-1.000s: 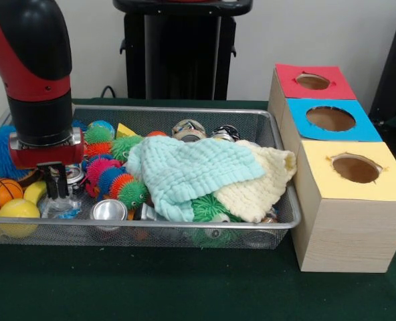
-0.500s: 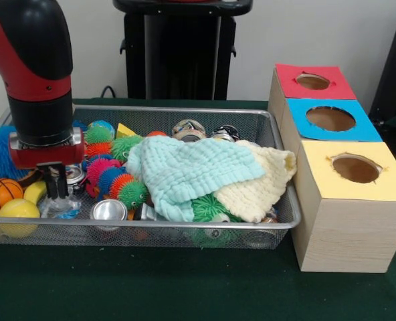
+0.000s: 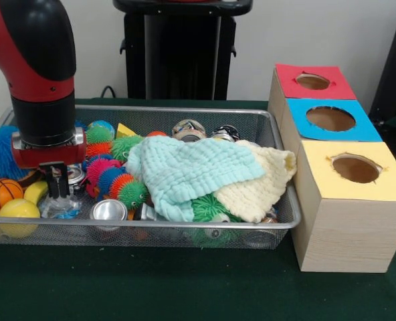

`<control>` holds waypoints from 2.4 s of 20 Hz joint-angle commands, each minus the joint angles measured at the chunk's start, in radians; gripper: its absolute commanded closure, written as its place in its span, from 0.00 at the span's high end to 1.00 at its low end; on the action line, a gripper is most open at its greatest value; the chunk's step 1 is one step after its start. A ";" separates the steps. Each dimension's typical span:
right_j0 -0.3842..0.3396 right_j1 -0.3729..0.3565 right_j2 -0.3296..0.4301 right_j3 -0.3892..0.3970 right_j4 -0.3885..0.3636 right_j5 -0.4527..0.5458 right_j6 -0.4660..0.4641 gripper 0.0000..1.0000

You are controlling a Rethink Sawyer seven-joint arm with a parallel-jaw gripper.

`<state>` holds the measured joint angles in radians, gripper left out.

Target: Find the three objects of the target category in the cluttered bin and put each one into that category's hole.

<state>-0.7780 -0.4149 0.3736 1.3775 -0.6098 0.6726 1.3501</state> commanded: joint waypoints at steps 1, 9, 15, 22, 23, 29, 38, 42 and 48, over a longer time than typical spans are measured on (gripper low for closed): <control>0.008 0.034 -0.027 0.004 -0.011 0.018 0.022 0.00; -0.028 0.052 0.006 0.022 0.027 -0.002 0.020 1.00; -0.034 0.054 0.010 0.035 0.026 -0.015 0.021 1.00; -0.027 0.097 0.015 -0.005 0.022 -0.021 0.020 1.00; -0.023 0.124 0.015 -0.026 0.017 -0.029 0.021 1.00; 0.017 0.136 -0.007 -0.042 -0.002 -0.061 0.067 1.00; 0.030 0.121 -0.023 -0.024 0.009 -0.067 0.093 1.00; 0.026 0.126 -0.019 -0.029 0.014 -0.066 0.088 1.00; 0.024 0.131 -0.020 -0.027 0.014 -0.084 0.097 1.00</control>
<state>-0.7615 -0.3717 0.3639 1.3485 -0.5975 0.6724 1.3501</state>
